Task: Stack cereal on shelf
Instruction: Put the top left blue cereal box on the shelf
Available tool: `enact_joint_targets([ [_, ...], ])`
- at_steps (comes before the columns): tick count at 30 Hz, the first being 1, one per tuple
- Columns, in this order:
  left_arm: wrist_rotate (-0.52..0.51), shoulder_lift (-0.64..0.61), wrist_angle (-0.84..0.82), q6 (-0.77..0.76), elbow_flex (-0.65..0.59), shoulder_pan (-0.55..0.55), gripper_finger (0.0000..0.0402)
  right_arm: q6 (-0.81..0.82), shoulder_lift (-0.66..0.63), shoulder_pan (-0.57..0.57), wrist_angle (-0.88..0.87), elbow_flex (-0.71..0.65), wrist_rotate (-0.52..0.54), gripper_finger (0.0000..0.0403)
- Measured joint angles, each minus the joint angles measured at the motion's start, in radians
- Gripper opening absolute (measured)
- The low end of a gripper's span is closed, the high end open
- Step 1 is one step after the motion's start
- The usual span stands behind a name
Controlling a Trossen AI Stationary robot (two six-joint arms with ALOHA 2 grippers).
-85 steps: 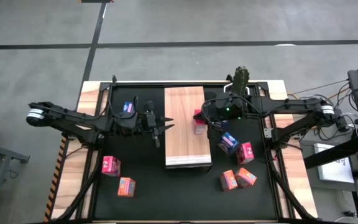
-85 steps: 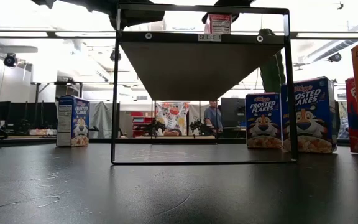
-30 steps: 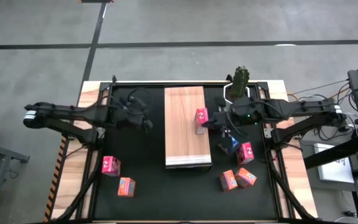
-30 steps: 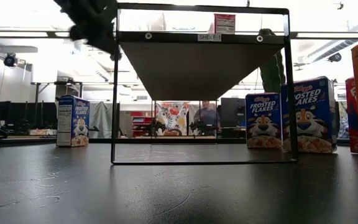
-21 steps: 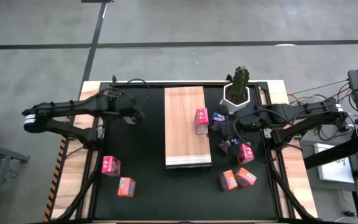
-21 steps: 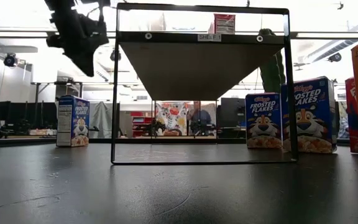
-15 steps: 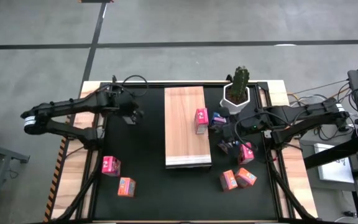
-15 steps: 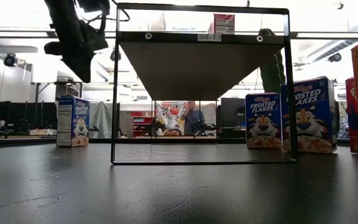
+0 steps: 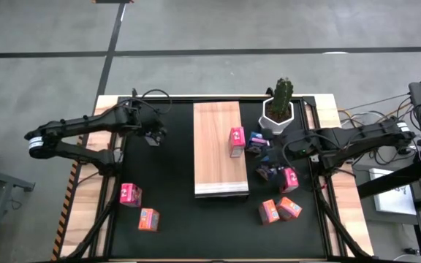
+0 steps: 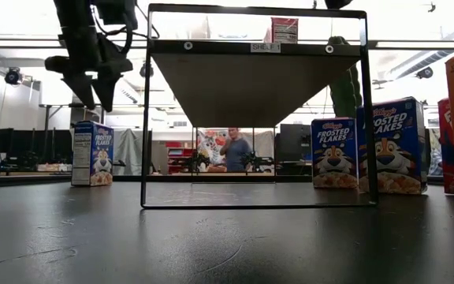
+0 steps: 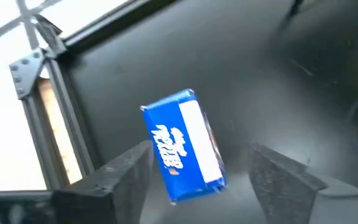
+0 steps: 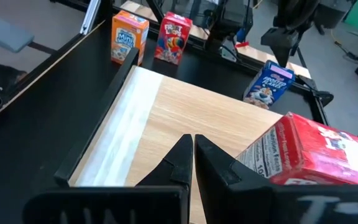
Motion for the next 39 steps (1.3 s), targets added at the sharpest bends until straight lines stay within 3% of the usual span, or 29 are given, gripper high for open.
enact_joint_targets([
  [6,-0.006,0.005,0.028,-0.007,-0.031,0.000,0.0266,0.000,-0.039,0.000,-0.001,-0.019,0.000,0.0009],
  [20,-0.005,0.004,0.182,-0.043,-0.196,0.031,0.0241,0.003,-0.035,0.000,0.010,-0.019,-0.001,0.0009],
  [30,-0.004,0.007,0.187,-0.067,-0.202,0.029,0.0163,0.009,-0.035,0.000,0.022,-0.019,-0.001,0.0009],
  [39,0.003,0.007,0.186,-0.056,-0.089,0.005,0.0148,0.034,-0.034,0.000,0.006,-0.019,0.000,0.0009],
])
